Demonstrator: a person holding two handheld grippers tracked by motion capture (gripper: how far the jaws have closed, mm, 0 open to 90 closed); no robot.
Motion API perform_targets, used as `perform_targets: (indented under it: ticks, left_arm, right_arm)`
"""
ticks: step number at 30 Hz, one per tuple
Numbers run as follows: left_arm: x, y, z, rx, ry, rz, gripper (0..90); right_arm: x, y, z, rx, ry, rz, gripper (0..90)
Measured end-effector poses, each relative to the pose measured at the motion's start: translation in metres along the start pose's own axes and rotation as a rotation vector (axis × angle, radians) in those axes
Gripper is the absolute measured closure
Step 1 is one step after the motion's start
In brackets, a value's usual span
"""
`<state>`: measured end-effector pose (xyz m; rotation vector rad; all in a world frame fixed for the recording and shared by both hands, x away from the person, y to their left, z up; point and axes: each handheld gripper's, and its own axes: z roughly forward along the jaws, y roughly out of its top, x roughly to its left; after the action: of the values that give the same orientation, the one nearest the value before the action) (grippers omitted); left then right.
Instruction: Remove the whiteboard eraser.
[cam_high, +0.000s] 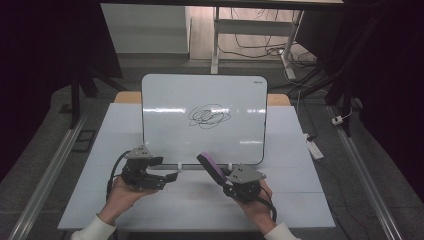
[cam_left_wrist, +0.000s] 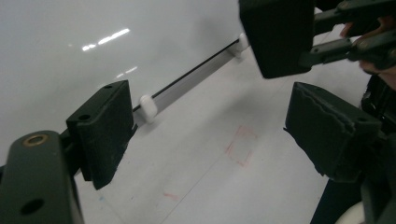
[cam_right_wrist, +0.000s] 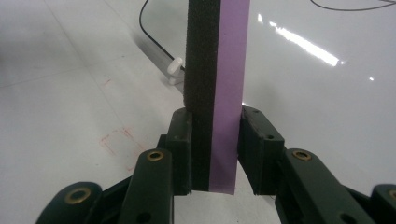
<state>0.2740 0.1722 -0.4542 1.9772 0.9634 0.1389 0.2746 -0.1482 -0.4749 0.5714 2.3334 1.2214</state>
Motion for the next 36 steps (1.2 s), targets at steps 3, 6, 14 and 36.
perform_targets:
  ticks: [3, 6, 14, 36]
  left_arm:
    - [-0.002, 0.004, 0.002, 0.002, -0.009, 0.007, 16.4]
    - [-0.006, 0.011, 0.006, 0.003, -0.023, 0.015, 16.4]
    - [-0.012, 0.022, 0.017, 0.016, -0.069, 0.024, 16.2]
    - [-0.017, 0.033, 0.043, 0.07, -0.147, 0.024, 24.3]
  right_arm:
    - [0.002, 0.0, 0.001, -0.002, 0.005, -0.007, 66.3]
    - [0.005, 0.001, 0.003, -0.001, 0.013, -0.019, 66.2]
    - [0.014, 0.002, 0.008, 0.005, 0.011, -0.064, 66.2]
    - [0.029, 0.002, 0.013, -0.017, 0.016, -0.186, 66.1]
